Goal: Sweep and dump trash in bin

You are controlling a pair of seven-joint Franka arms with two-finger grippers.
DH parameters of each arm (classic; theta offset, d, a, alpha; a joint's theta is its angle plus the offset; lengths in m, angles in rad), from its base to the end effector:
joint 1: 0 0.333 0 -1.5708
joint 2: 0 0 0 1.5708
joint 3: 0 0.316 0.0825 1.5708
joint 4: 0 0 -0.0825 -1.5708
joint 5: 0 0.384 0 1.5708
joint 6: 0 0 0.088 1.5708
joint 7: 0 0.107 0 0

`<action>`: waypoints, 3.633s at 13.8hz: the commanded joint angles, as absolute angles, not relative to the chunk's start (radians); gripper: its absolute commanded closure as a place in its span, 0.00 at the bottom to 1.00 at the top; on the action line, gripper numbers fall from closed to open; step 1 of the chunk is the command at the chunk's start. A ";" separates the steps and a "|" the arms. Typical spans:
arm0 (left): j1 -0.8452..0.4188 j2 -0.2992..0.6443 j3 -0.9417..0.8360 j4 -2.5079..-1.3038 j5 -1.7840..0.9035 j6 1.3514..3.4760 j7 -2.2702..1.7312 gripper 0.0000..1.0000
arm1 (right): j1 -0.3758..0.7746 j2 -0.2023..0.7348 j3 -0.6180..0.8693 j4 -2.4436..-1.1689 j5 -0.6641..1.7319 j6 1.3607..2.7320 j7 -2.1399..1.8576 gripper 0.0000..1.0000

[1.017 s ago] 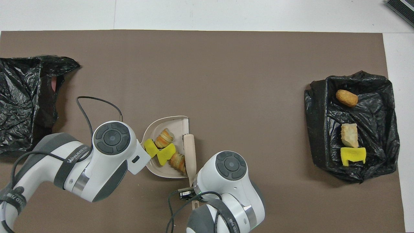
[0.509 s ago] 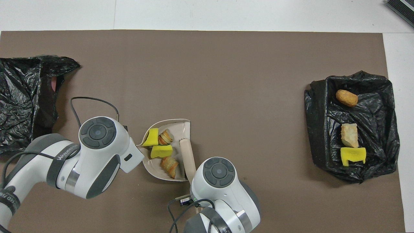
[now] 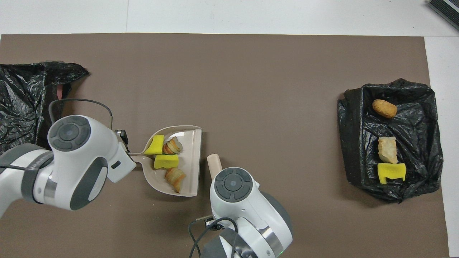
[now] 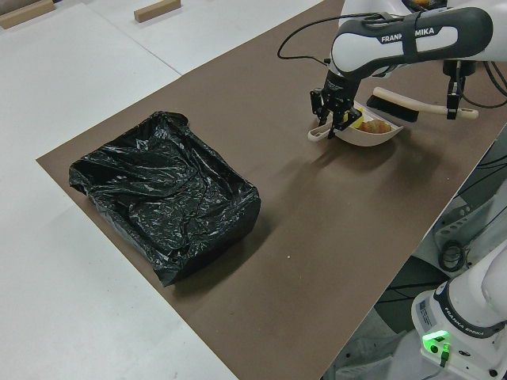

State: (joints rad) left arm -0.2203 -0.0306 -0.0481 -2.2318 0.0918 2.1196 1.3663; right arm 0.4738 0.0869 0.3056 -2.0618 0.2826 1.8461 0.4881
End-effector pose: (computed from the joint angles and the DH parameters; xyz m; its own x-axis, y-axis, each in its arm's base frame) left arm 0.4935 -0.1315 0.3780 -0.1172 -0.9889 -0.0909 -0.9916 0.1114 0.0663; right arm 0.3627 0.3870 0.3769 0.9030 0.1780 -0.3910 0.1567 -0.9839 -0.0858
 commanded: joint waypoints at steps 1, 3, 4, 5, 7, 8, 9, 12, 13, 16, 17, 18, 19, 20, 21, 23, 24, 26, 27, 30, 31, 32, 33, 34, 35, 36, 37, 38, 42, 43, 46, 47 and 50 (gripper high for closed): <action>-0.227 -0.093 0.061 -2.194 0.071 2.037 1.466 1.00 | 0.440 0.011 0.319 -2.072 0.276 1.790 0.640 1.00; -0.227 -0.107 0.164 -2.152 0.071 2.002 1.532 1.00 | 0.483 -0.026 0.321 -2.120 0.320 1.833 0.731 1.00; -0.227 -0.107 0.217 -2.126 0.071 1.987 1.563 1.00 | 0.507 -0.017 0.321 -2.135 0.356 1.873 0.733 1.00; -0.227 -0.107 0.265 -2.097 0.072 1.979 1.583 1.00 | 0.546 0.004 0.322 -2.158 0.360 1.920 0.744 1.00; -0.225 -0.094 0.383 -2.019 0.071 1.979 1.608 1.00 | 0.615 0.014 0.321 -2.199 0.359 1.959 0.718 1.00; -0.222 -0.080 0.424 -1.982 0.071 1.980 1.635 1.00 | 0.615 0.006 0.321 -2.227 0.359 1.966 0.692 1.00; -0.222 -0.046 0.472 -1.935 0.071 1.976 1.664 1.00 | 0.615 0.012 0.321 -2.239 0.360 1.983 0.686 1.00; -0.221 0.053 0.595 -1.775 0.084 1.928 1.724 1.00 | 0.620 0.028 0.321 -2.256 0.360 2.042 0.690 1.00; -0.221 0.076 0.632 -1.749 0.081 1.936 1.738 1.00 | 0.618 0.031 0.321 -2.266 0.362 2.051 0.698 1.00; -0.215 0.138 0.702 -1.688 0.093 1.992 1.762 1.00 | 0.617 0.052 0.321 -2.266 0.362 2.100 0.713 1.00; -0.206 0.165 0.710 -1.665 0.124 2.014 1.794 1.00 | 0.617 0.054 0.321 -2.266 0.362 2.102 0.712 1.00; -0.178 0.205 0.709 -1.629 0.164 2.044 1.799 1.00 | 0.614 0.057 0.321 -2.266 0.362 2.102 0.706 0.88; -0.166 0.234 0.709 -1.608 0.207 2.069 1.799 1.00 | 0.611 0.061 0.321 -2.264 0.362 2.102 0.703 0.73; -0.164 0.253 0.707 -1.608 0.265 2.107 1.789 1.00 | 0.611 0.066 0.319 -2.257 0.362 2.099 0.700 0.57; -0.160 0.277 0.706 -1.608 0.341 2.184 1.790 1.00 | 0.609 0.071 0.318 -2.250 0.353 2.100 0.695 0.39; -0.161 0.297 0.704 -1.618 0.443 2.247 1.787 1.00 | 0.588 0.100 0.313 -2.209 0.336 2.097 0.658 0.00; -0.161 0.311 0.703 -1.617 0.492 2.250 1.787 1.00 | 0.572 0.110 0.313 -2.191 0.301 2.097 0.660 0.00; -0.172 0.304 0.695 -1.618 0.621 2.234 1.787 1.00 | 0.529 0.143 0.313 -2.148 0.220 2.103 0.661 0.00; -0.173 0.302 0.695 -1.617 0.646 2.211 1.787 1.00 | 0.502 0.153 0.313 -2.114 0.186 2.102 0.663 0.00; -0.183 0.284 0.658 -1.608 0.754 2.099 1.787 1.00 | 0.401 0.153 0.313 -2.060 0.025 2.102 0.652 0.00; -0.183 0.273 0.626 -1.603 0.799 2.073 1.787 1.00 | 0.355 0.147 0.311 -2.033 -0.003 2.088 0.647 0.00; -0.183 0.259 0.611 -1.603 0.846 2.068 1.787 1.00 | 0.304 0.138 0.313 -2.005 -0.018 2.083 0.632 0.00; -0.183 0.252 0.598 -1.603 0.879 2.066 1.787 1.00 | 0.258 0.126 0.311 -1.987 -0.043 2.076 0.597 0.00; -0.183 0.252 0.591 -1.601 0.911 2.054 1.784 1.00 | 0.217 0.111 0.308 -1.973 -0.066 2.063 0.548 0.00; -0.183 0.252 0.589 -1.589 0.952 2.040 1.761 1.00 | 0.177 0.100 0.298 -1.956 -0.080 2.043 0.490 0.00; -0.183 0.253 0.580 -1.580 0.986 2.023 1.734 1.00 | 0.154 0.092 0.269 -1.935 -0.092 2.019 0.427 0.00; -0.183 0.252 0.565 -1.578 1.006 2.001 1.724 1.00 | 0.153 0.092 0.220 -1.907 -0.113 1.990 0.373 0.00; -0.183 0.252 0.551 -1.566 1.040 1.971 1.724 1.00 | 0.152 0.083 0.172 -1.875 -0.138 1.955 0.320 0.00; -0.181 0.226 0.473 -1.488 1.049 1.843 1.718 1.00 | 0.076 -0.006 0.080 -1.839 -0.143 1.884 0.137 0.00; -0.173 0.212 0.430 -1.494 1.030 1.815 1.692 1.00 | 0.055 -0.027 0.074 -1.838 -0.140 1.869 0.112 0.00; -0.169 0.183 0.385 -1.535 0.796 1.761 1.611 1.00 | 0.025 -0.101 0.035 -1.778 -0.121 1.729 0.092 0.00; -0.169 0.183 0.384 -1.534 0.719 1.750 1.609 1.00 | 0.017 -0.110 0.016 -1.749 -0.115 1.662 0.083 0.00; -0.170 0.183 0.318 -1.561 0.511 1.688 1.473 1.00 | 0.018 -0.162 -0.051 -1.706 0.001 1.525 0.057 0.00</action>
